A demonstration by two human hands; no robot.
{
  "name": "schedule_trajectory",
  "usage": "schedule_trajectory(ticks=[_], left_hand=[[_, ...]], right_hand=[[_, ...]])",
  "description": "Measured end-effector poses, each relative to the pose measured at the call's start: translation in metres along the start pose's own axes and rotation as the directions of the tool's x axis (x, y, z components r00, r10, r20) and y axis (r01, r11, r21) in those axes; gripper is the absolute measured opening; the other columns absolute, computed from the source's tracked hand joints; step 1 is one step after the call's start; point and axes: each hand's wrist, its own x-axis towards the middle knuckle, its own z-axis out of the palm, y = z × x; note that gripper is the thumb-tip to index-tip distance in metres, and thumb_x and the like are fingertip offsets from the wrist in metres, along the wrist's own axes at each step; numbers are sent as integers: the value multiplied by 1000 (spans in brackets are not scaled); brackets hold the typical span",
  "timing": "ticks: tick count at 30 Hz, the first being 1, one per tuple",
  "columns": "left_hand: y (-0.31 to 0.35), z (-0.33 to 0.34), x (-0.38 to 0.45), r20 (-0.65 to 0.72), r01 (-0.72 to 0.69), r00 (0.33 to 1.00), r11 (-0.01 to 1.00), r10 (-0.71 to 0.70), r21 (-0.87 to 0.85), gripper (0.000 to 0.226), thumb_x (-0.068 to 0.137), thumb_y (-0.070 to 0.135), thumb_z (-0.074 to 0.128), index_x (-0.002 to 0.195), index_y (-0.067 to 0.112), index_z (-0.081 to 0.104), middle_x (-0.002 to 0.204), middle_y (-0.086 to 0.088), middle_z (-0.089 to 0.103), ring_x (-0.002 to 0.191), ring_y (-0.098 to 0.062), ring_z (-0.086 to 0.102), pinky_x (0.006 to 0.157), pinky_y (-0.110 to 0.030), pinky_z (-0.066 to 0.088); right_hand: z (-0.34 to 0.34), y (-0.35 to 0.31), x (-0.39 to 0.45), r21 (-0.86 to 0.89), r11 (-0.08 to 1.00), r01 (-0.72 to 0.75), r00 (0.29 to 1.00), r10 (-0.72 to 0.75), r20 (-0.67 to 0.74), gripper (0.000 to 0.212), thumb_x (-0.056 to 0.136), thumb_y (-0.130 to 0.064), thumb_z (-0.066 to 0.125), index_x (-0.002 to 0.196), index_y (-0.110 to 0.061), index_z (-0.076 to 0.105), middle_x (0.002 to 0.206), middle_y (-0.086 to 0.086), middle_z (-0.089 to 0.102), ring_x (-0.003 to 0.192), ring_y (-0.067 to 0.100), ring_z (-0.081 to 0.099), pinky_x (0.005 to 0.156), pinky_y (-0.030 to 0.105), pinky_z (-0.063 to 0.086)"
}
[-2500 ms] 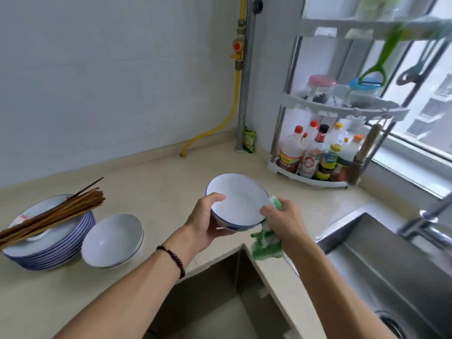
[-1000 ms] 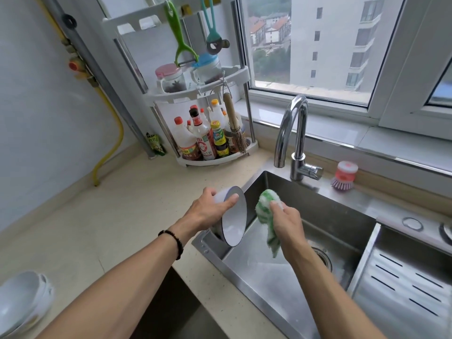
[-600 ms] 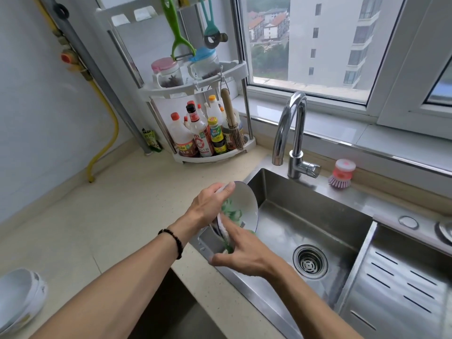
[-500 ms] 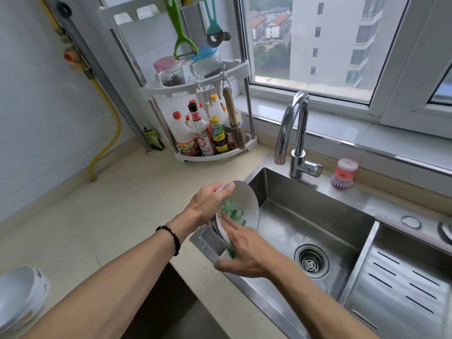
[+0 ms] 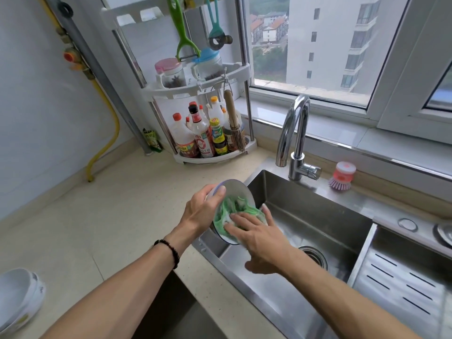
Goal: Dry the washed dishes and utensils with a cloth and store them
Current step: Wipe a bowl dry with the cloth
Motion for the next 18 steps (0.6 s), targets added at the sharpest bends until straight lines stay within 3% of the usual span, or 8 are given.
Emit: schedule_trajectory(ticks=[1,3,4,6,8,9,15,18], left_hand=[[1,3,-2,-48,-29,998,999,28,-15,43,82,69,46,103,40,69,103,10,72,100,-15,66,87,-37,54],[6,7,-3,-108,-78,991,997,79,16,37,88,63,48,103,36,68,102,10,71,98,-14,64,82,-32,53],[8,6,-2,-100,-89,990,995,94,53,32,91,61,49,102,37,67,102,9,70,97,-14,63,81,-29,52],[8,0,4,3,-86,996,991,86,98,38,88,66,48,103,37,67,104,8,71,99,-15,64,85,-32,53],[7,-8,10,127,-46,991,993,32,107,56,77,75,45,113,38,68,109,7,71,103,-17,66,93,-41,54],[8,-9,11,152,-20,988,995,5,98,60,74,77,44,115,39,68,110,7,71,104,-18,66,94,-43,54],[20,2,16,17,48,999,996,-50,76,63,74,77,43,117,37,68,115,7,69,107,-19,62,94,-38,50],[22,-9,19,200,84,975,995,-92,50,50,86,72,47,114,36,68,107,0,73,97,-23,70,81,-42,59]], right_hand=[[-1,-7,2,171,985,-16,1000,20,-22,96,80,-43,76,157,-35,20,167,-2,15,152,19,12,120,61,-9],[-6,-27,3,628,778,15,998,29,-60,89,75,-50,76,153,-37,35,160,-8,33,146,17,27,121,60,4],[-4,-31,5,709,703,54,994,32,-108,88,71,-54,75,151,-37,40,157,-11,38,144,14,32,121,61,9],[-2,-28,4,645,764,34,996,28,-87,95,70,-53,72,154,-35,33,160,-10,33,147,14,28,121,62,3],[1,-15,0,212,977,-7,996,25,-85,98,77,-40,72,157,-34,17,165,-5,19,151,17,16,119,64,-9],[1,-12,-2,61,997,-46,996,51,-79,98,82,-31,71,157,-33,10,167,-3,11,153,18,9,119,63,-13],[-4,-31,8,400,914,-76,983,136,-124,89,91,-1,49,160,-31,2,169,0,0,155,15,1,122,44,-14],[3,-7,-1,202,978,44,978,0,-211,95,89,3,54,158,-37,1,169,-7,6,155,12,5,119,51,-16]])
